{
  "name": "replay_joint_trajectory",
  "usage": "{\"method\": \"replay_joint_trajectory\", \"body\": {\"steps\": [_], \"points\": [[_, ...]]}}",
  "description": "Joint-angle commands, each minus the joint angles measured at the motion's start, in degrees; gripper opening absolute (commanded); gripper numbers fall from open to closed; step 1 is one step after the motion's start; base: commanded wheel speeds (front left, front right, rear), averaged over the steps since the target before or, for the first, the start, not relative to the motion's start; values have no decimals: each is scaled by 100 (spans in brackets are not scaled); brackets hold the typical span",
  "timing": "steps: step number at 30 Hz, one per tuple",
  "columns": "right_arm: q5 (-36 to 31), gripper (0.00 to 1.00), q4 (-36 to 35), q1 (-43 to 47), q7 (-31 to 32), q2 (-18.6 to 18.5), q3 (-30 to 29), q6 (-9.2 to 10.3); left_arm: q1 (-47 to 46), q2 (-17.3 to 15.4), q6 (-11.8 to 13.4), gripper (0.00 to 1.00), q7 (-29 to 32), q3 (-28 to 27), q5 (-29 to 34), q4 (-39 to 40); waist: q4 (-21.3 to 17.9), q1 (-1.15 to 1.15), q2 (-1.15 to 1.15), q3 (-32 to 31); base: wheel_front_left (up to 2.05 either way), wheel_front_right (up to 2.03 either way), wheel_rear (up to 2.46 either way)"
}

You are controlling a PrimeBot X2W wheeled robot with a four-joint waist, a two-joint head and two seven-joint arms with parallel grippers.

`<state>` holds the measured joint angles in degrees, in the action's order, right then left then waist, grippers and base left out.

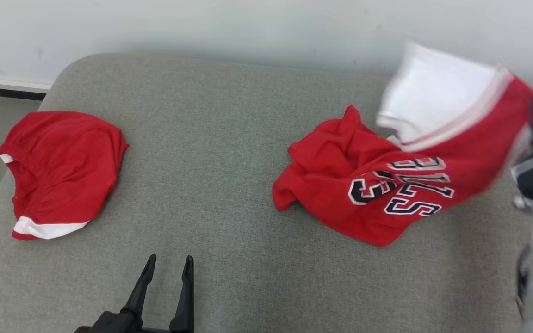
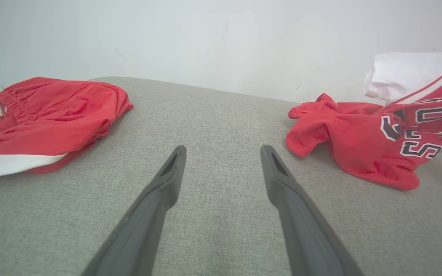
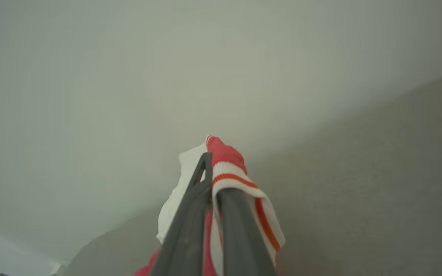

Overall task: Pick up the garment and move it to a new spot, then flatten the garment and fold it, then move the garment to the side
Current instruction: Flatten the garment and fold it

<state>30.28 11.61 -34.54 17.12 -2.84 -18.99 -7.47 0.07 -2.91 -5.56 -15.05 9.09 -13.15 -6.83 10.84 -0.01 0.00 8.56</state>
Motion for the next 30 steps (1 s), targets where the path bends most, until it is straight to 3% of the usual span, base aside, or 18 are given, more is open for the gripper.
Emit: {"method": "replay_joint_trajectory", "body": {"steps": [1, 3, 8, 15, 21, 22, 23, 30], "points": [[-233, 0, -14, 241, -41, -9, -248, -5, 40, 3, -8, 100, -19, 0, -2, 19, -33, 1, 0, 30, 0, 0, 0], [-542, 0, 93, 736, -166, -8, -1120, -5, -2, 4, -17, 100, -19, 7, 13, 24, -93, 1, 0, 73, 0, 0, 0], [-990, 0, 469, 1142, -539, -8, -2066, -5, -59, 4, -44, 100, -19, -38, 85, 1, -229, 1, 0, 90, 0, 0, 0], [-1584, 0, 1113, 1423, -948, -9, -2578, -5, -38, 3, -87, 100, -19, -36, 156, -48, -369, 1, 0, 5, 0, 0, 0], [-2131, 0, 1516, 1745, -921, -10, -2592, -5, 26, 3, -94, 100, -19, -1, 162, -97, -397, 1, 0, -111, 0, 0, 0], [-2249, 12, 1529, 1787, -919, -18, -2567, -5, 41, 3, -96, 100, -19, 1, 160, -102, -403, 1, 0, -130, 0, 0, 0], [-2279, 100, 1567, 1828, -880, -15, -2542, -5, 61, 4, -96, 100, -19, 3, 157, -103, -410, 1, 0, -155, 0, 0, 0], [-2142, 100, 1313, 2386, -1002, -10, -1934, -5, 182, 3, -105, 100, -19, -10, 130, -150, -435, 1, 0, -415, 0, 0, 0]]}}
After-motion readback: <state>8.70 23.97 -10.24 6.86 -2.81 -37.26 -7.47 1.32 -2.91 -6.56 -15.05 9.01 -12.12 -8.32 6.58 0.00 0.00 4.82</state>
